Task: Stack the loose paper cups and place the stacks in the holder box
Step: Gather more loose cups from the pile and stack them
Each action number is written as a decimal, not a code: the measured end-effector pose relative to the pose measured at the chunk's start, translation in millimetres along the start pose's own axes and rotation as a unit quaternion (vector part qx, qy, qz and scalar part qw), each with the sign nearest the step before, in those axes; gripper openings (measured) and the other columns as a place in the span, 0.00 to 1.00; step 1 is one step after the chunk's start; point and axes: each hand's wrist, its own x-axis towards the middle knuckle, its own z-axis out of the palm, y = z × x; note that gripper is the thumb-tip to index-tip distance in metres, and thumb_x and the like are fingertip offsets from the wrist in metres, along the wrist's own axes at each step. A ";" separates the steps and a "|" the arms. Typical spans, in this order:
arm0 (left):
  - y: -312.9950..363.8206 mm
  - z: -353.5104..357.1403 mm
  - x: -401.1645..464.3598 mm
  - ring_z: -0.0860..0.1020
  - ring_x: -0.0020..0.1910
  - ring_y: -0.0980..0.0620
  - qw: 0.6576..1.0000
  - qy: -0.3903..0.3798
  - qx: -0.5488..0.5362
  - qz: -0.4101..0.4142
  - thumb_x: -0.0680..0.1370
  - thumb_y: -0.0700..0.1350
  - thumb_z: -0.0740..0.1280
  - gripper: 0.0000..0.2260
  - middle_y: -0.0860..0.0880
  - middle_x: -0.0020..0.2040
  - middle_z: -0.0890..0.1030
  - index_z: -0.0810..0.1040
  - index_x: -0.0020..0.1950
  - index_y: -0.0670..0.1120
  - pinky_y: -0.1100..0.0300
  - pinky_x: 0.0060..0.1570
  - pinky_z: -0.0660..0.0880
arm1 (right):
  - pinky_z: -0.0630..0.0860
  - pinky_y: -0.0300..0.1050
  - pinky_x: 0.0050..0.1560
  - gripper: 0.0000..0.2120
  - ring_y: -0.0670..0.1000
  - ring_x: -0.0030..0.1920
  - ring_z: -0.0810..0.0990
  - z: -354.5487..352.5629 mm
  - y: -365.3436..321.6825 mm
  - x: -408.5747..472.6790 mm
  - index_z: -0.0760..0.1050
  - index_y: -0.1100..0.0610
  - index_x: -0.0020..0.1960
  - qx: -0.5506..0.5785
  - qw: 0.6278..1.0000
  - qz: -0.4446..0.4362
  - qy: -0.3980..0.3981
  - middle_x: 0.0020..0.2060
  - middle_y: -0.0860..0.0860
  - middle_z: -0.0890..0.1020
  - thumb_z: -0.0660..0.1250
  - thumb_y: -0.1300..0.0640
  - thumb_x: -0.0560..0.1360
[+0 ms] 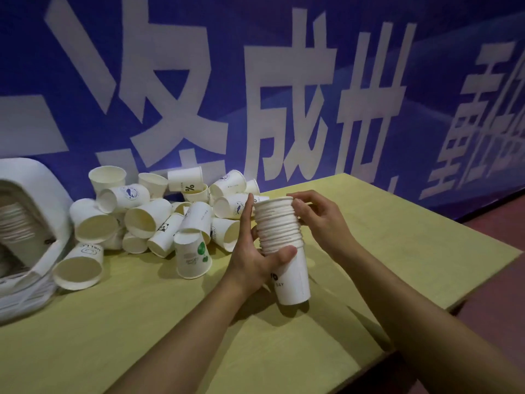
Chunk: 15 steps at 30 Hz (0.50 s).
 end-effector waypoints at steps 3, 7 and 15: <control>14.9 -12.1 -14.1 0.76 0.64 0.54 1.000 0.002 0.002 0.016 0.61 0.63 0.78 0.45 0.58 0.66 0.71 0.54 0.69 0.78 0.49 0.53 0.83 | 0.83 0.52 0.52 0.06 0.50 0.50 0.83 1.4 -23.3 -12.8 0.80 0.51 0.54 0.014 1.000 -0.010 -0.004 0.49 0.48 0.84 0.65 0.53 0.81; 30.8 -46.0 -40.1 0.77 0.63 0.50 0.999 0.029 0.020 0.025 0.60 0.62 0.79 0.40 0.55 0.65 0.74 0.60 0.64 0.77 0.48 0.52 0.84 | 0.83 0.54 0.51 0.05 0.52 0.49 0.84 24.6 -50.6 -25.3 0.79 0.52 0.51 0.018 0.999 -0.019 -0.045 0.49 0.50 0.85 0.65 0.53 0.81; 52.1 -146.2 -116.9 0.76 0.66 0.52 0.988 0.113 0.101 -0.007 0.59 0.60 0.80 0.44 0.54 0.68 0.75 0.61 0.69 0.77 0.45 0.57 0.82 | 0.83 0.46 0.47 0.07 0.48 0.51 0.82 116.2 -89.2 -39.9 0.80 0.51 0.54 0.021 0.985 -0.101 -0.141 0.53 0.48 0.81 0.65 0.52 0.80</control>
